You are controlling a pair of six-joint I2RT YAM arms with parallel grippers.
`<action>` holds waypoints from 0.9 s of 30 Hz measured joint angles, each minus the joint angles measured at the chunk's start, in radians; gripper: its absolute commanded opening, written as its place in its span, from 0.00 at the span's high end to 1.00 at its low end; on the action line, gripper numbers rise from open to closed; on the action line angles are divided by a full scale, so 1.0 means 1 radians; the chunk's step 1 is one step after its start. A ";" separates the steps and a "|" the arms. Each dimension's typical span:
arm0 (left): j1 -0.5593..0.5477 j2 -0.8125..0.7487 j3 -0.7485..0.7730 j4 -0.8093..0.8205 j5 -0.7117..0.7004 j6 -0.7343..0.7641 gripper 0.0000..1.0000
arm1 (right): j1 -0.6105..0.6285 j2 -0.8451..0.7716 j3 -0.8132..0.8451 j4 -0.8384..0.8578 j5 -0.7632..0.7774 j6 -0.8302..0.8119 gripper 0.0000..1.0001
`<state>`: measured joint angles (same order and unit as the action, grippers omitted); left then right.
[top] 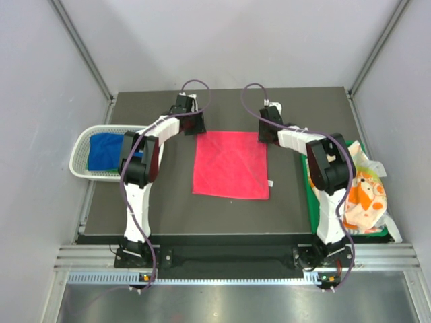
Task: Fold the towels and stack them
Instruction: Fold the towel
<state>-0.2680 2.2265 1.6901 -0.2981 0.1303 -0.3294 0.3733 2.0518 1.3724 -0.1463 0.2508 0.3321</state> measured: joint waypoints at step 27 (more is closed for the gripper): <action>0.026 0.000 0.009 -0.040 0.000 0.015 0.50 | -0.040 0.054 0.075 0.017 -0.119 -0.086 0.70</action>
<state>-0.2424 2.2265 1.6989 -0.3386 0.1303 -0.3141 0.3328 2.1056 1.4475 -0.1295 0.1318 0.2459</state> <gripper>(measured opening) 0.502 0.295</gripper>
